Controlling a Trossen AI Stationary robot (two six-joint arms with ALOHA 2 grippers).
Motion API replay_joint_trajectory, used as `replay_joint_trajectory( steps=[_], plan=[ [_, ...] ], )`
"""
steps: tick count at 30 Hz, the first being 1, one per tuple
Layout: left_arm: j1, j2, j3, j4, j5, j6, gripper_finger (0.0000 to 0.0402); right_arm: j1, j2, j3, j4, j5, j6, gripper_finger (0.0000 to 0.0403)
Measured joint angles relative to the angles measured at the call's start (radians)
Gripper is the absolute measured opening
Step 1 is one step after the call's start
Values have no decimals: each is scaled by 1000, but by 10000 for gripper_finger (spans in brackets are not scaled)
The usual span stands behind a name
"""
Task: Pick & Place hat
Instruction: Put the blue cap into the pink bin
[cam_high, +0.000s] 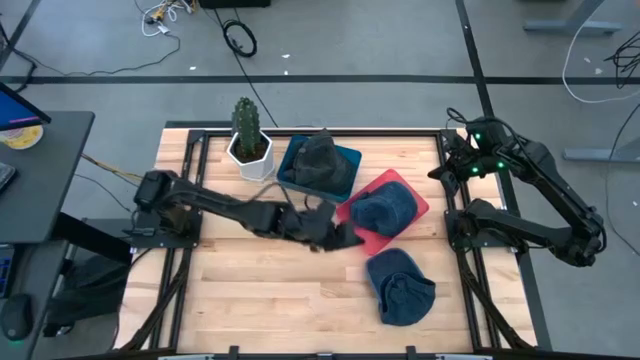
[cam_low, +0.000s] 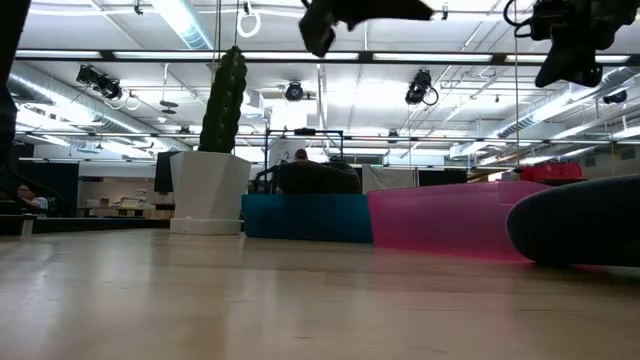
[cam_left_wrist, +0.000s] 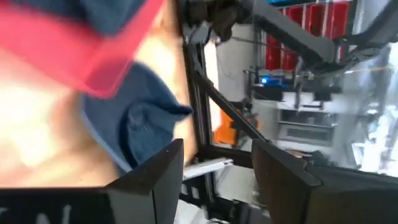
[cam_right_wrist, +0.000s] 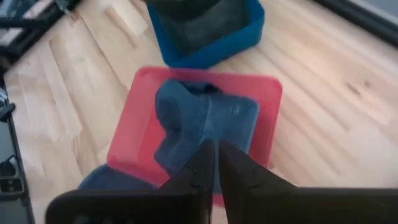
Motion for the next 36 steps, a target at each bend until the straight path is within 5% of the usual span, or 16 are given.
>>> replay_joint_trajectory(
  steps=[10, 18, 23, 31, 36],
  plan=[
    [-65, 199, 88, 2, -8, -246, 159, 0, 0, 0, 68, -11, 25, 18],
    [-42, 272, 212, -20, 24, -87, 142, 1, -4, 0, -35, -48, 46, 18],
    [-9, 189, 215, -105, -19, 85, 140, 42, -28, -15, -172, -83, 56, 27],
    [42, 60, 212, -401, -141, 233, 140, 143, -108, -102, -201, -237, 183, 141],
    [86, 21, 213, -436, -166, 314, 140, 210, -155, -210, -148, -248, 310, 223]
  ],
)
